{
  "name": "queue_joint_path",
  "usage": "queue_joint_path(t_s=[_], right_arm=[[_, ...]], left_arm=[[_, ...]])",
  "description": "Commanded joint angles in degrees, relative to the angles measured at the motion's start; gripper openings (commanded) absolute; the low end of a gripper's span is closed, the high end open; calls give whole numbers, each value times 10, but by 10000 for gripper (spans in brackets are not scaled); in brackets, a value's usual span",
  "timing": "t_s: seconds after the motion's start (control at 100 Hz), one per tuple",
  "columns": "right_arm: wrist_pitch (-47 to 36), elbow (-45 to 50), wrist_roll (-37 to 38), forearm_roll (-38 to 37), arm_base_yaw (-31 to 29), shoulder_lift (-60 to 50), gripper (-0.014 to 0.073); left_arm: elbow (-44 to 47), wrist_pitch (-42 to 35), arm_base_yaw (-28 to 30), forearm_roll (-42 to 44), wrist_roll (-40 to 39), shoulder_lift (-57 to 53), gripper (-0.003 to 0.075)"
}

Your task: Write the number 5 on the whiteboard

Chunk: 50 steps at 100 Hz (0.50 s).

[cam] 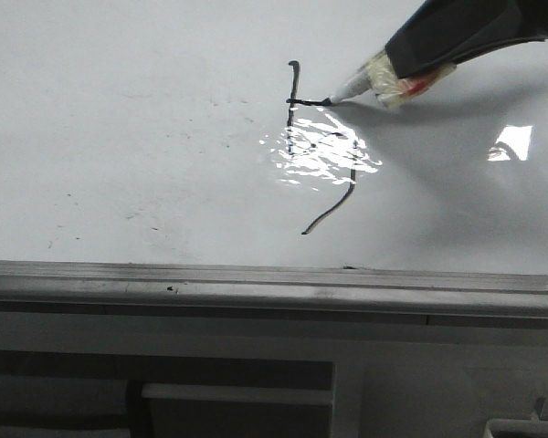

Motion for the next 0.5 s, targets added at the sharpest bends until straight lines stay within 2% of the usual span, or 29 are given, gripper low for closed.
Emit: queue_joint_path(t_s=[0.0,0.37,0.49], right_arm=[[-45,-14,-3,-25,-25,-15,-42],[-35,-14,-2,-27,-41,-27,-42],[16,-28,-2,-27,-39,-47,-42]], left_arm=[[-16,-13,1,-16,-5,3,-20],[-16,-13,1,-16,-5,3,-20],[-16,-14,1,-16,-5,3,-20]])
